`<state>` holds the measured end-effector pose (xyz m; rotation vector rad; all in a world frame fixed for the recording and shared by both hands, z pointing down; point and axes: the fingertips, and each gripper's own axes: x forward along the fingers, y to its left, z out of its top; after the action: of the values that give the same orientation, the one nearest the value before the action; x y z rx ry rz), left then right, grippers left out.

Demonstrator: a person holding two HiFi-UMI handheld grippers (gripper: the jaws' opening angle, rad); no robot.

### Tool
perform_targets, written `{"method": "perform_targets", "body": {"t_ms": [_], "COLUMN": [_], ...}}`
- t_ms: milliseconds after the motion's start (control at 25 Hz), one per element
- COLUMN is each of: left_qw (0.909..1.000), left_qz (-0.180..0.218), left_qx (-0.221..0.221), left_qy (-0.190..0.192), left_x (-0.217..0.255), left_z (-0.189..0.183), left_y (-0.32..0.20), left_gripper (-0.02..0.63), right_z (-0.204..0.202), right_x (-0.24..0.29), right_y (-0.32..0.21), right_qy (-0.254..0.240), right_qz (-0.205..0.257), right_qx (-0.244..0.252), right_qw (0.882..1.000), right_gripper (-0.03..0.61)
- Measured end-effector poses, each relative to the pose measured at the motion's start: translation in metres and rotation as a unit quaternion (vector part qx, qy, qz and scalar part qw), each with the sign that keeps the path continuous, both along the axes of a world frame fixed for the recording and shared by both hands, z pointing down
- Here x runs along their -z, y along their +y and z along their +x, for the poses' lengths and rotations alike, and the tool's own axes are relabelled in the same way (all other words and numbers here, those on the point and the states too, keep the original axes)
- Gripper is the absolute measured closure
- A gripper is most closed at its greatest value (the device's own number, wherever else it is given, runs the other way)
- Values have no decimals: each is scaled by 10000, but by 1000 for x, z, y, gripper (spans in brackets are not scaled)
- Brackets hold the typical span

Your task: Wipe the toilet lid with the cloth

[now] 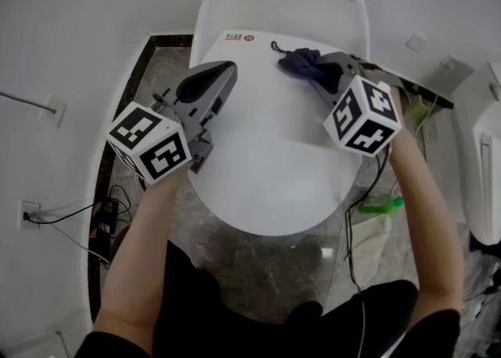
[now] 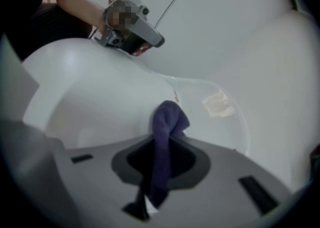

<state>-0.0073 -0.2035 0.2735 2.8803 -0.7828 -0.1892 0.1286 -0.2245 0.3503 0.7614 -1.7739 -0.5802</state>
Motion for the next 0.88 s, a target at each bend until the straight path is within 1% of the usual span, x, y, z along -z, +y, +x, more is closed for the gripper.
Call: {"method": "perform_targets", "body": {"t_ms": [680,880], "left_qw": [10000,10000], "left_qz": [-69,-84], "left_qx": [-12,-26], "left_qy": [-7,-21], "left_x": [-1,-2], "left_z": [0,1], "left_y": [1,0], "left_gripper": [600,600], "right_z": [-21,-29], "right_x": [1,1], "right_y": [76,97], "right_qy": [-154,-115], "right_qz": [-14,-58], "right_qx": [227,266], "right_qw": [9996,9996], "right_gripper": [503,503]}}
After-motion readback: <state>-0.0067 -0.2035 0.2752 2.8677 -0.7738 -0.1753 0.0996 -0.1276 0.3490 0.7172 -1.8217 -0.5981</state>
